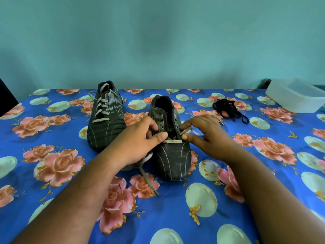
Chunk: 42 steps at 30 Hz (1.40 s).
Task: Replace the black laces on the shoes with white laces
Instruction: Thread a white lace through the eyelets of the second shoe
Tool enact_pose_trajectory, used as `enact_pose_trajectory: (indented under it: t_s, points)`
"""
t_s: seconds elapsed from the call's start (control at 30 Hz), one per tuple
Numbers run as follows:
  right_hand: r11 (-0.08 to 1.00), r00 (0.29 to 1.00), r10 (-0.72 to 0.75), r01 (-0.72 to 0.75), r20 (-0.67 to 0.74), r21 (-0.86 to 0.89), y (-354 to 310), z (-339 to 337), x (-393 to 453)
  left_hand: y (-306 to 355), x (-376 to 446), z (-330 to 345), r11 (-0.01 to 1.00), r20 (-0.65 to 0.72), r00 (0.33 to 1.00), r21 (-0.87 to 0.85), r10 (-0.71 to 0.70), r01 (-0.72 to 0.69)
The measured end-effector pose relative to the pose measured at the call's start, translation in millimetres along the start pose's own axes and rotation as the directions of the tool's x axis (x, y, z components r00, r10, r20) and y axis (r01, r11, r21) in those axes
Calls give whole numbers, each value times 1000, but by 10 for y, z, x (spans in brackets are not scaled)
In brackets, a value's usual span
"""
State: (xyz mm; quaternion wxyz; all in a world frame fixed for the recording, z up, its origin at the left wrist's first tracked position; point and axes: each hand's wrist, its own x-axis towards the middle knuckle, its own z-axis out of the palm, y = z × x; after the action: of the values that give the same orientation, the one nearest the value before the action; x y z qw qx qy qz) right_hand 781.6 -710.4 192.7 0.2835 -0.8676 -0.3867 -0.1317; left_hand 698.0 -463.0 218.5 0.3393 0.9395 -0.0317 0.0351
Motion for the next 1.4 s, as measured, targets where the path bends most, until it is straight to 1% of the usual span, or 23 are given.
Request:
enact_pose_trajectory:
  t_s: [0.17, 0.23, 0.3, 0.37, 0.47, 0.53, 0.6, 0.63, 0.7, 0.77, 0.8, 0.87, 0.93, 0.97, 1.07, 1.13, 1.2, 1.27, 1.33, 1.4]
  points:
    - [998, 1000, -11, 12, -20, 55, 89, 4, 12, -56, 33, -13, 998, -9, 999, -52, 43, -43]
    - [991, 1000, 4, -4, -2, 137, 91, -10, 32, -80, 43, -12, 997, -7, 999, -65, 51, -51]
    - [968, 997, 77, -79, 18, 237, 77, -43, 22, -94, 52, -16, 996, 3, 998, -64, 64, -63]
    - [916, 981, 191, -185, 21, 355, 63, -103, 2, -92, 50, -31, 997, 28, 997, -47, 70, -68]
    - [819, 921, 386, -318, -50, 478, 120, -210, -15, -80, 40, -69, 997, 70, 995, -36, 74, -72]
    - [788, 889, 453, -359, -75, 500, 153, -247, -16, -78, 26, -88, 997, 86, 993, -30, 76, -74]
    - [801, 875, 479, -402, -73, 443, 164, -223, -23, -77, 22, -85, 997, 92, 994, -36, 64, -61]
    - [817, 874, 479, -411, -78, 405, 174, -195, -20, -83, 24, -82, 997, 94, 994, -57, 52, -46]
    - [878, 893, 429, -378, -135, 294, 178, -143, -7, -98, 34, -80, 990, 88, 996, -143, 16, -3]
    - [937, 924, 326, -287, -202, 198, 181, -103, 11, -110, 46, -83, 979, 53, 998, -203, -17, 28]
    - [956, 939, 272, -239, -209, 170, 172, -87, 10, -105, 46, -84, 977, 37, 999, -211, -30, 37]
    - [981, 969, 185, -174, -161, 80, 149, -38, -9, -73, 34, -73, 975, 32, 998, -215, -44, 50]
    - [990, 986, 135, -138, -94, -29, 100, 6, -26, -59, 31, -57, 986, 7, 1000, -162, -26, 27]
    - [992, 990, 112, -117, -83, -52, 78, 18, -28, -65, 34, -53, 991, -15, 1000, -132, -13, 11]
    - [995, 991, 92, -95, -92, -22, 49, 22, -20, -90, 44, -45, 989, -58, 998, -150, 5, -13]
    - [995, 994, 84, -80, -72, 57, 58, 19, -6, -99, 42, -44, 987, -69, 998, -157, 14, -25]
    - [983, 997, 71, -64, -33, 174, 66, 10, 1, -98, 42, -46, 990, -56, 998, -140, 23, -31]
    - [956, 996, 90, -92, 18, 280, 65, -16, 14, -108, 46, -56, 993, -45, 998, -105, 43, -47]
    - [934, 988, 144, -155, 57, 323, 72, -48, 22, -109, 52, -66, 996, -47, 997, -64, 59, -62]
    - [915, 979, 192, -202, 62, 349, 71, -78, 3, -105, 51, -70, 997, -45, 997, -30, 70, -71]
